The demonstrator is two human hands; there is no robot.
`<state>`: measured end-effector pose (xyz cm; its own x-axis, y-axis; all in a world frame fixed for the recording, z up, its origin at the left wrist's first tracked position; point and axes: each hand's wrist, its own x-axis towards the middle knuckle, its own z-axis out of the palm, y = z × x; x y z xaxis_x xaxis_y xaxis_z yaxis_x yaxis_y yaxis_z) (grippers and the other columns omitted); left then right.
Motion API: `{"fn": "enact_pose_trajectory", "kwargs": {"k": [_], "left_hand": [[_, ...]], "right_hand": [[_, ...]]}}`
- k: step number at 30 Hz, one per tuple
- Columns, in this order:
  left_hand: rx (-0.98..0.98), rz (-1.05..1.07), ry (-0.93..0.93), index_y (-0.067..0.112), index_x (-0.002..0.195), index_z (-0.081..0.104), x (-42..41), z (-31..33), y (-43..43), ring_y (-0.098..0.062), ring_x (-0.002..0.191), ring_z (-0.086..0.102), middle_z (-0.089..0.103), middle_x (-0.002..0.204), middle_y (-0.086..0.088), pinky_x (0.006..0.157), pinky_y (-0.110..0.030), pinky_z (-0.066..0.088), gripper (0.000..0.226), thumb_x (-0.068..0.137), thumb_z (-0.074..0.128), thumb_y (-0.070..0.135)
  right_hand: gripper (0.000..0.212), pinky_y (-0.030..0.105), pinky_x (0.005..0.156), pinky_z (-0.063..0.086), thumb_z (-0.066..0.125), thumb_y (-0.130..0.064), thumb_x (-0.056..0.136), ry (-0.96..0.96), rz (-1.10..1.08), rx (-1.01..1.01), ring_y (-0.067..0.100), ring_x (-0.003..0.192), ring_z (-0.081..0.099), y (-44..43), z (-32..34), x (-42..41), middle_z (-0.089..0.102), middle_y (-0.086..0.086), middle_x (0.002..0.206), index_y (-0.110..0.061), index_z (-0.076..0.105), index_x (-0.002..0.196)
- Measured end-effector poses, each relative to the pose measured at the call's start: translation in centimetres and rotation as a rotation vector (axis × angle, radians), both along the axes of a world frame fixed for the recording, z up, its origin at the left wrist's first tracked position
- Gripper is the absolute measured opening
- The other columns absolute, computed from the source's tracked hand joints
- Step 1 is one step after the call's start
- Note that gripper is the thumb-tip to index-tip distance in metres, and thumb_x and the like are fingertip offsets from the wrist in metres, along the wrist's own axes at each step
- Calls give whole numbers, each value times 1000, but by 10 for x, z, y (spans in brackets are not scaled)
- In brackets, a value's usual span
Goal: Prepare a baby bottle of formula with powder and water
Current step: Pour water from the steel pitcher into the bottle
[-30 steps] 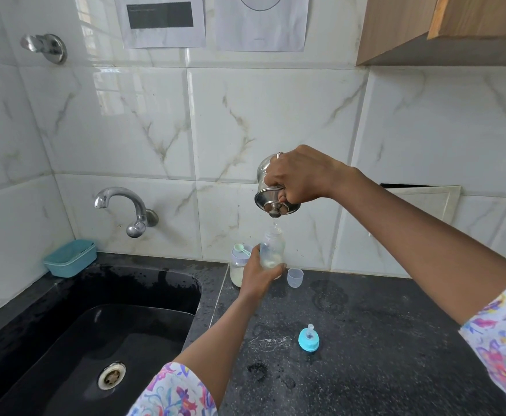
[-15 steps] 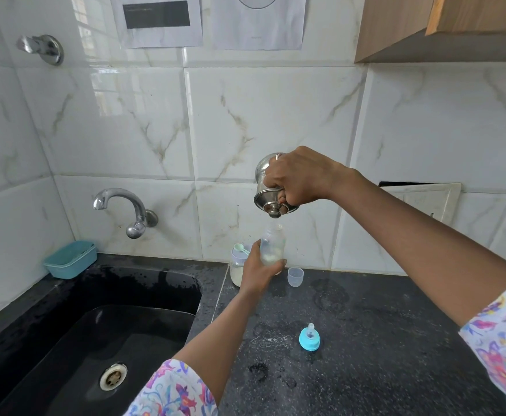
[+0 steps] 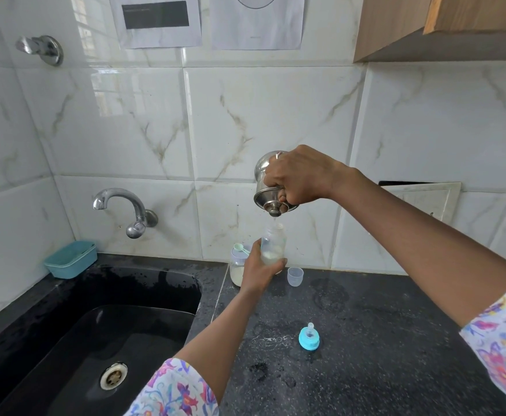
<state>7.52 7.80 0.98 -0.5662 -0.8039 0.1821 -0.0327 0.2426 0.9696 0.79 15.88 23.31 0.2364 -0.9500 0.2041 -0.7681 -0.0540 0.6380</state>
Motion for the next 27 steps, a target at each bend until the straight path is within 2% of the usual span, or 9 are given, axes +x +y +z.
{"fn": "enact_pose_trajectory", "kwargs": {"k": [3,6,15,22,27], "left_hand": [[-5,-1,10,16,130,40,0,1,1,-17,101,52,54,111,1,73,-18,40,60,79,71,15],[-1,9,15,16,130,39,0,3,2,-15,100,50,53,110,3,68,-12,38,60,80,71,14],[-9,20,7,17,133,37,1,4,3,-14,102,47,49,112,6,81,-23,37,62,80,70,16],[3,19,14,18,132,38,1,2,1,-15,102,49,51,112,5,82,-25,38,62,80,71,16],[9,12,17,16,132,38,0,1,2,-15,101,50,53,111,3,80,-23,38,62,80,70,14]], "right_hand": [[14,28,57,24,52,-18,79,12,0,7,20,91,54,1,-1,1,61,-3,94,-13,63,87],[14,27,50,18,51,-20,80,29,1,16,20,92,53,1,-1,2,61,-3,95,-14,62,86],[11,24,48,15,50,-18,81,20,10,26,19,92,53,1,-2,2,62,-4,95,-14,60,83],[13,24,48,15,49,-18,82,45,4,21,17,88,49,2,-1,3,62,-4,96,-14,61,84],[12,26,50,18,49,-18,82,47,6,17,19,94,54,2,-1,3,62,-4,96,-14,61,85]]}}
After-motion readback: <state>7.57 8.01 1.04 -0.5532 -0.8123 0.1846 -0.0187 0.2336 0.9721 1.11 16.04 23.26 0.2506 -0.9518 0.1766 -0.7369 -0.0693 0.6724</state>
